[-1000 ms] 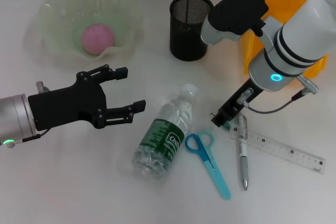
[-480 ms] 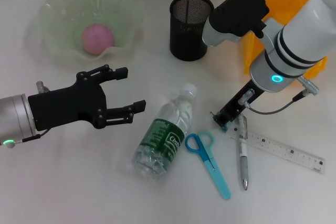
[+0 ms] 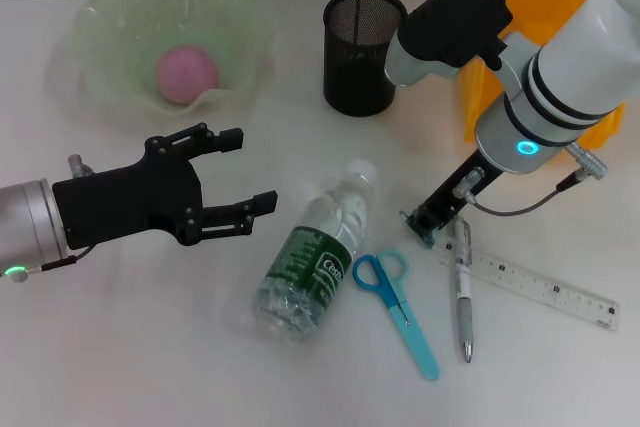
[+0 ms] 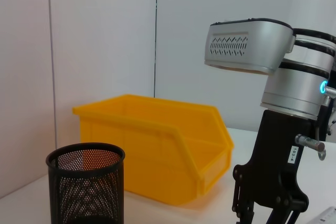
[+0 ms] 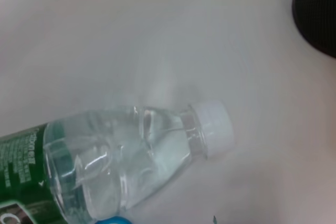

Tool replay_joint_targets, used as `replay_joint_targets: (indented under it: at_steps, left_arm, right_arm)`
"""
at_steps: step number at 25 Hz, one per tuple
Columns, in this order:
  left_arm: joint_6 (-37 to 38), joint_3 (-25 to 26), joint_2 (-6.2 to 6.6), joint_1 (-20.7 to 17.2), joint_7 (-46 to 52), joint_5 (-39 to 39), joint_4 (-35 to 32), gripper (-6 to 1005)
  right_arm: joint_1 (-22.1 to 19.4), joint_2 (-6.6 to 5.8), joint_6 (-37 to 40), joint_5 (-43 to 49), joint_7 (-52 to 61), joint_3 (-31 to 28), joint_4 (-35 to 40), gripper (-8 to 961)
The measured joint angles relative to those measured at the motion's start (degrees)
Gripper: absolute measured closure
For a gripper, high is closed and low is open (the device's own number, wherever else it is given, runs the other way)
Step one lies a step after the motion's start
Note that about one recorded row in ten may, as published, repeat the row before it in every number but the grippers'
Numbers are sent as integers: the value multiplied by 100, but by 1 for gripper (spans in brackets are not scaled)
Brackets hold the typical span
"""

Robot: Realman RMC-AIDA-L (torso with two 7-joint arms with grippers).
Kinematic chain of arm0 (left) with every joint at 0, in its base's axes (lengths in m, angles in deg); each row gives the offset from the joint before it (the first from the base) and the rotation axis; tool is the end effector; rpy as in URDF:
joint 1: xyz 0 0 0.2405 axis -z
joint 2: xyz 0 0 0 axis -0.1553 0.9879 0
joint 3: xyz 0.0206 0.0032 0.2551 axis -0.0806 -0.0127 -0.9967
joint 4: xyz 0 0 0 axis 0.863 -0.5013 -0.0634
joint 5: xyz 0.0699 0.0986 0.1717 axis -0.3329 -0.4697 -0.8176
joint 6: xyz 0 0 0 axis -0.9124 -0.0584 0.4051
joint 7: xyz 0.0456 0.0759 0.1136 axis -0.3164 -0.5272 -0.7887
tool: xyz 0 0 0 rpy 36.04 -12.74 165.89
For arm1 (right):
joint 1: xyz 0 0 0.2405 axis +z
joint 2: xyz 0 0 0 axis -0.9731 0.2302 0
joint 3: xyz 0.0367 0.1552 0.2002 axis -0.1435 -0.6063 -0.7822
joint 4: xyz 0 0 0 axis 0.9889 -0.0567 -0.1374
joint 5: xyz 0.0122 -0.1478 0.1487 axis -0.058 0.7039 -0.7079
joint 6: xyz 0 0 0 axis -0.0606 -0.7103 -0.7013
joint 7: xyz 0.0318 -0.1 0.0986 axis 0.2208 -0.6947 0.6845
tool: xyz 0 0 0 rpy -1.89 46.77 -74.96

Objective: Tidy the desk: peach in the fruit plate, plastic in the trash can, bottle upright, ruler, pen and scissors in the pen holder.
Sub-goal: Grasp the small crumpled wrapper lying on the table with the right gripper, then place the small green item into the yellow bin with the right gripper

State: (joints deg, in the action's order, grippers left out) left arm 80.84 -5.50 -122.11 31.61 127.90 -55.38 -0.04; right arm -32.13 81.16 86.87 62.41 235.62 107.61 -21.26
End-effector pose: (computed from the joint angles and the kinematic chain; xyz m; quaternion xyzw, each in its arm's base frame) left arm -0.2780 0.3017 -0.0187 -0.9399 -0.1094 -0.2706 0.1773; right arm 0.1620 0.3649 -0.0717 -0.9021 0.3282 -0.2258 0.1660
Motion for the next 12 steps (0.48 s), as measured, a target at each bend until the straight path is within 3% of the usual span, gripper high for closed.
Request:
replay_joint_targets:
  at_steps: [3, 12]
  left_arm:
    - [0, 0, 0, 0, 0, 0, 0, 126]
    - [8, 0, 10, 0, 0, 0, 0, 128]
  right_arm:
    - [-17, -3, 0, -10, -1, -24, 30, 601]
    - [-196, -27, 287, -33, -1, -225, 731, 602]
